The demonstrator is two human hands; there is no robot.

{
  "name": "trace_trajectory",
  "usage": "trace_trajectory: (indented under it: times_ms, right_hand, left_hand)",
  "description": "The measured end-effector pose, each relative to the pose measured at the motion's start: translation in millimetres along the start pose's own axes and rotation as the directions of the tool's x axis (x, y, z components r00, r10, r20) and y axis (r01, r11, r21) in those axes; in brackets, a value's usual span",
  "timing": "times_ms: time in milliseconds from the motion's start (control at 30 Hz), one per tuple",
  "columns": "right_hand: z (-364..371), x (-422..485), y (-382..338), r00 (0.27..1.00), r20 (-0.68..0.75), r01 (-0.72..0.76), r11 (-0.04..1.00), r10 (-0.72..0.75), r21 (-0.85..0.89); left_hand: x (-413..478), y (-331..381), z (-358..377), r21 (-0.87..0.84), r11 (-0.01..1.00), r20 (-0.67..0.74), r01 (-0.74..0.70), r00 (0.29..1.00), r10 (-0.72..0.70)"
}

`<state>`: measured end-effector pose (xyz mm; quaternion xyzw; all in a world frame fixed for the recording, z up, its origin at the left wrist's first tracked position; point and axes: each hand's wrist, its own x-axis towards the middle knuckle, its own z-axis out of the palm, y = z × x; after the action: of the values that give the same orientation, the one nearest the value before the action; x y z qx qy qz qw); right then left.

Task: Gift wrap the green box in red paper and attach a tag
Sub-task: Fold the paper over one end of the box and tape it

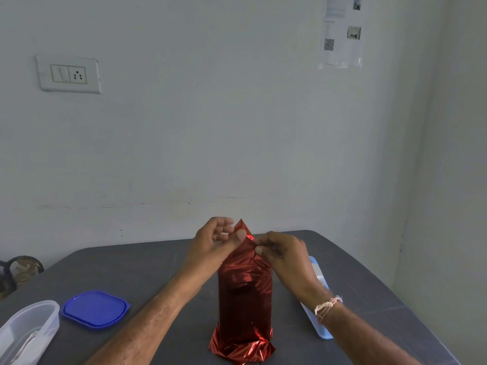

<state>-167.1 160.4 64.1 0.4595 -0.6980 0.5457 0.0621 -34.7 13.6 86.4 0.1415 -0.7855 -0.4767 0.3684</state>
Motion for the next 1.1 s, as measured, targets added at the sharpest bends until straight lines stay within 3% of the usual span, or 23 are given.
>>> trace_trajectory:
  times_ms: [100, 267, 400, 700, 1100]
  right_hand:
    - [-2, 2, -1, 0.999, 0.007, -0.042, 0.999, 0.042, 0.026]
    - [-3, 6, -2, 0.997, 0.039, -0.064, 0.998, 0.064, 0.014]
    - [-5, 7, -3, 0.995, 0.069, -0.079, 0.996, 0.075, 0.044]
    - [-4, 17, -2, 0.988, 0.09, -0.124, 0.992, 0.122, 0.014]
    - [-8, 30, -1, 0.955, 0.191, -0.239, 0.97, 0.228, 0.039]
  left_hand:
    - [-14, -21, -10, 0.049, 0.996, 0.059, 0.072, 0.995, -0.075]
    - [-18, -36, -16, 0.069, 0.994, -0.005, 0.088, 0.996, -0.088]
    - [-18, -29, -10, 0.015, 0.999, -0.018, 0.041, 0.999, -0.041]
    - [-15, -32, -6, -0.189, 0.97, 0.065, 0.15, 0.988, -0.14]
    - [-11, -32, -4, -0.182, 0.958, 0.083, 0.222, 0.974, -0.21]
